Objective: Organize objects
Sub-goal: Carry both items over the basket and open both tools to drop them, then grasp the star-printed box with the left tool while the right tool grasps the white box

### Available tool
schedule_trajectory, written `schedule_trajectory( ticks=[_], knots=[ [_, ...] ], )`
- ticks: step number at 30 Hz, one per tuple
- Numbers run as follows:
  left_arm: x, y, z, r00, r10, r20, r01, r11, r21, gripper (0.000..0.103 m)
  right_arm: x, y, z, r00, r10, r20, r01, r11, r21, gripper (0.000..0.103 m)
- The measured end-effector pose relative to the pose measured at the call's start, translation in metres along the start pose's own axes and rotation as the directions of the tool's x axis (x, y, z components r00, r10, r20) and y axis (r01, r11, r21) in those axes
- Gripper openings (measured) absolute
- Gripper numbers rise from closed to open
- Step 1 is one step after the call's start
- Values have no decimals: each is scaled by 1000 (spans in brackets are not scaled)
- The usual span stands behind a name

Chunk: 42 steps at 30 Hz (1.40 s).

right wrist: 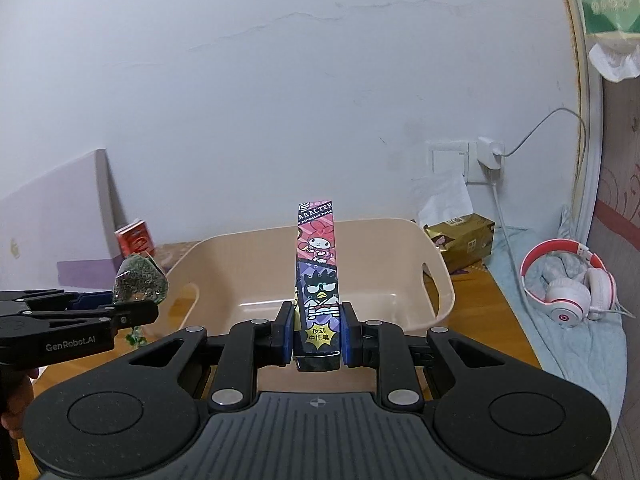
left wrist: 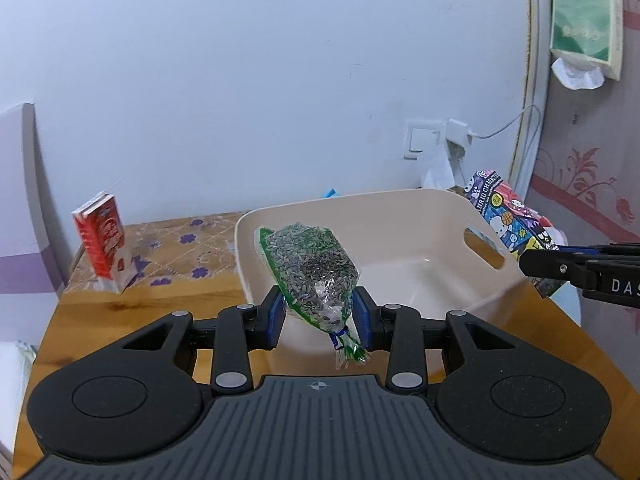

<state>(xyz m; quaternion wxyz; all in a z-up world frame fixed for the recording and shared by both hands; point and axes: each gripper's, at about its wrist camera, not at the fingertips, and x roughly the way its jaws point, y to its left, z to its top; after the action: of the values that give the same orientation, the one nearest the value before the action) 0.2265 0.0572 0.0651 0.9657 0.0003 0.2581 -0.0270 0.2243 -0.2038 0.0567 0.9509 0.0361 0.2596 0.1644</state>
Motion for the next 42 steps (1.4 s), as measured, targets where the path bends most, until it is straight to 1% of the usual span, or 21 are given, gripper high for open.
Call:
schedule_trajectory(
  ticks=[3,8,11,12,14,15,16,17,18,19,21,23,24,25,26,29,32,35,39,42],
  knots=[
    [24,-3,7,1000,-11,-29,11,1000,2,37,20,-2,5,999,-27,-24,27,999,-29,22],
    [58,-10,8,997,-16,-76,17,1000,15,37,51,-11,7,996,-47,-80,42,997,-59,22],
    [73,-13,8,994,-22,-109,23,1000,10,37,61,-12,8,994,-56,-96,48,995,-84,22],
    [76,-14,8,993,-24,-116,25,1000,13,38,64,-13,8,994,-58,-97,49,995,-88,24],
    [78,-16,8,992,-23,-122,25,1000,15,40,64,-14,9,994,-53,-91,45,995,-89,35],
    [77,-16,8,993,-17,-119,19,1000,14,44,60,-13,8,995,-46,-85,38,995,-87,41],
    [74,-15,8,993,-14,-113,15,1000,13,52,57,-14,8,996,-43,-77,37,996,-86,45],
    [71,-15,9,994,-13,-105,14,1000,11,58,54,-13,9,997,-43,-67,37,995,-88,53],
    [67,-16,10,995,-10,-97,11,1000,8,69,50,-13,9,998,-41,-55,36,995,-91,60],
    [62,-16,12,996,-5,-86,6,1000,5,76,44,-12,9,998,-40,-43,36,995,-92,63],
    [51,-17,13,998,1,-62,-1,1000,6,80,33,-12,9,999,-38,-25,36,995,-88,74],
    [39,-18,13,999,3,-45,-3,1000,10,82,22,-14,9,999,-38,-13,36,996,-82,82],
    [33,-18,13,999,5,-38,-5,1000,10,83,18,-15,9,999,-40,-13,39,996,-80,91],
    [26,-18,12,999,7,-33,-7,1000,10,85,13,-16,7,999,-45,-12,44,996,-79,96],
    [20,-19,10,1000,7,-27,-6,1000,11,85,8,-18,6,999,-49,-11,48,996,-79,103],
    [2,-23,5,1000,4,-15,-4,1000,23,89,-5,-22,-1,998,-58,-28,56,995,-85,103],
    [-12,-28,1,999,20,-43,-19,999,33,90,-16,-28,-13,996,-65,-54,60,995,-86,103],
    [-23,-33,-7,999,16,-47,-14,999,34,91,-23,-38,-28,994,-70,-85,64,995,-80,103],
    [-32,-42,-25,998,18,-56,-15,998,57,91,-27,-50,-47,986,-100,-135,86,991,-102,103],
    [-33,-48,-39,997,-1,-83,6,998,61,91,-27,-58,-62,978,-111,-177,91,989,-113,103]
  ],
)
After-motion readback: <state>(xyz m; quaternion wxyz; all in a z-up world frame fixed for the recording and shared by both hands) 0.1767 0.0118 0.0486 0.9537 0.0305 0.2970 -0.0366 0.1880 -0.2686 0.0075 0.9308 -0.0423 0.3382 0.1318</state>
